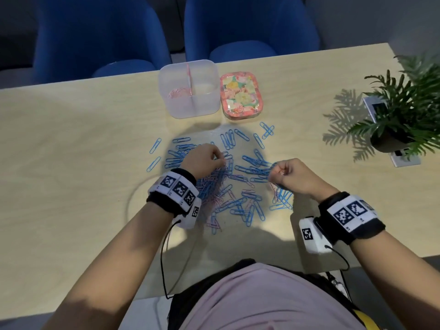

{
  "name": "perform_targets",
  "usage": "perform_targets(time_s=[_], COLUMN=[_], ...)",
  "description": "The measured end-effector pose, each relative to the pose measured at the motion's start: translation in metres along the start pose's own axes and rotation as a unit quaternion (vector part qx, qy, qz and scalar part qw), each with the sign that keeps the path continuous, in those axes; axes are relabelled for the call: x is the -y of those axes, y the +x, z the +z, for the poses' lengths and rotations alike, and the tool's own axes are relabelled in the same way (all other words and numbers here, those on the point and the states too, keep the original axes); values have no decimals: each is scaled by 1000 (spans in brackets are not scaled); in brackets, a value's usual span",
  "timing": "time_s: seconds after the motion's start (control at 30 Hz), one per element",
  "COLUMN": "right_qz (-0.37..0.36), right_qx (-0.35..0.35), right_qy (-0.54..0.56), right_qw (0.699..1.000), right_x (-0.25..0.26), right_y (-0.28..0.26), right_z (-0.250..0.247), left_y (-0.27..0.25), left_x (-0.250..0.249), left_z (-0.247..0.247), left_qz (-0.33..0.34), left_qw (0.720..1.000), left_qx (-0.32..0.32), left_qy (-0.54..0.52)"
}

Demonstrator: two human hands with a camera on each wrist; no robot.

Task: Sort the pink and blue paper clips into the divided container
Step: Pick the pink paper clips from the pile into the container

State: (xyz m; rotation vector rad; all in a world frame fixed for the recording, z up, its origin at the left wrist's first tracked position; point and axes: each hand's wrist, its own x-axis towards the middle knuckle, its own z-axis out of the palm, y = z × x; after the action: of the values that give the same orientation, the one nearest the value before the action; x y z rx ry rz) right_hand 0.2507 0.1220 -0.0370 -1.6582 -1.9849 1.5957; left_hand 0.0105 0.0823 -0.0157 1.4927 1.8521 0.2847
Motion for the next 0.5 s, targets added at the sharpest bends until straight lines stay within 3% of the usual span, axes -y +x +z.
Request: perform_targets(time_s=[0.07,0.13,0.2,0.27,0.4,0.5], right_qz=[17,23,5,-4,44,65], right_qx=[-14,-59,-135,-166,-118,-110], right_qy=[78,96,10,-123,-261,-296], right_qw=[997,993,991,978,957,946], right_x=[4,5,4,7,13,8], right_y=[-1,2,5,-1,-18,-25], right_z=[1,0,-1,0,12,19], left_y=[-1,-3,-5,-9,-13,-15], left_x=[-3,-7,-13,-16,-10,-2], left_z=[6,15,24,33,35,27], left_qz=[12,41,78,104,116,99], left_qw=[992,983,981,980,976,979], left_qx=[-50,-67,-54,-16,13,35], left_qy=[115,164,170,172,184,176])
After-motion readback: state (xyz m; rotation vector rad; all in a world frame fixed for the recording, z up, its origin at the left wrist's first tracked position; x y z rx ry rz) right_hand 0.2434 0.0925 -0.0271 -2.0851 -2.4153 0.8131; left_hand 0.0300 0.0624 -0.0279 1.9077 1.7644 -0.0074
